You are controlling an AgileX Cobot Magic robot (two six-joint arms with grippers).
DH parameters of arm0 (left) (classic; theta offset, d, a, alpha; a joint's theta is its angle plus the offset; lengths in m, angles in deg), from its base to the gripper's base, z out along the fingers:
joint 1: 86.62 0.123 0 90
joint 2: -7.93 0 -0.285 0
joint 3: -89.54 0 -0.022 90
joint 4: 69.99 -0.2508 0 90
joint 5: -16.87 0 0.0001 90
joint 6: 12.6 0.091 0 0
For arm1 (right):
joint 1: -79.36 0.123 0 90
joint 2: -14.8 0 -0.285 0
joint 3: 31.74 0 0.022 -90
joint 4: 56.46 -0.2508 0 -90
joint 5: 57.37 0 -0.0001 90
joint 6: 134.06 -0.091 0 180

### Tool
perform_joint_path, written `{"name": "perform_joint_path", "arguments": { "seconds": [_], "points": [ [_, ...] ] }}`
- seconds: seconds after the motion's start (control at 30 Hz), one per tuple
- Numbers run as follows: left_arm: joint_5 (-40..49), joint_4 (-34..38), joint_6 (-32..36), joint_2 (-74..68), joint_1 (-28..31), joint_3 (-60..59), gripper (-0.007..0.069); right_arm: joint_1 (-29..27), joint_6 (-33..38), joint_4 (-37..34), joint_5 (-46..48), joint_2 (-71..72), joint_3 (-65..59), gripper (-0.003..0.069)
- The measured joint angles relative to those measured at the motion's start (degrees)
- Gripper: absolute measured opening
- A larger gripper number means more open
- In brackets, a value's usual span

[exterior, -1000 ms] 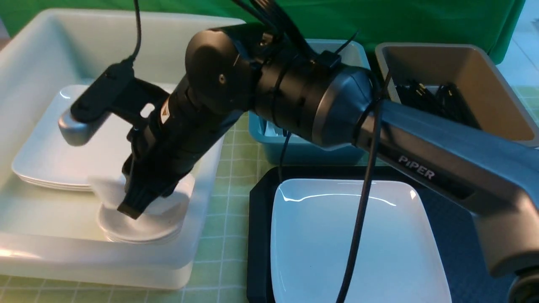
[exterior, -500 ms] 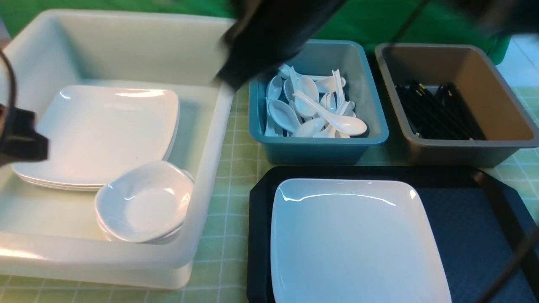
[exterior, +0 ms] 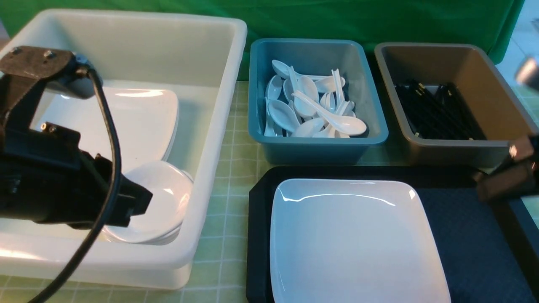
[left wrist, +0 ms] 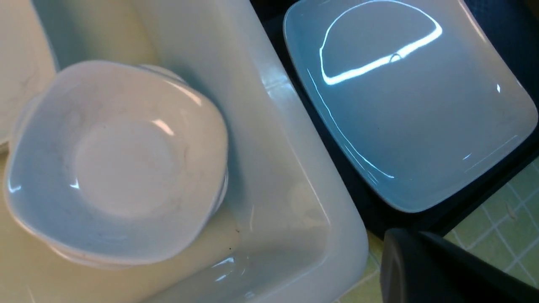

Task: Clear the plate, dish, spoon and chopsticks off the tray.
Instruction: Use the right arm to grab a plate from the dinner plate

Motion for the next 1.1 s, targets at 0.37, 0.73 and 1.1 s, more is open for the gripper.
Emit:
{"name": "perform_joint_path", "arguments": {
  "seconds": [0.37, 0.73, 1.1],
  "points": [
    [-0.91, -2.59, 0.00, 0.00, -0.05, 0.00, -0.0017, 4.09, 5.31, -4.45, -11.59, -16.52, -7.16, 0.0486],
    [-1.23, -2.75, 0.00, 0.00, -0.05, 0.00, -0.0017, 8.50, 6.15, -3.63, -14.29, -20.08, -6.64, 0.0306],
    [-1.28, -2.75, 0.00, 0.00, -0.05, 0.00, -0.0017, 8.92, 5.50, -0.17, -15.76, -18.06, -6.59, 0.0063]
  ]
}}
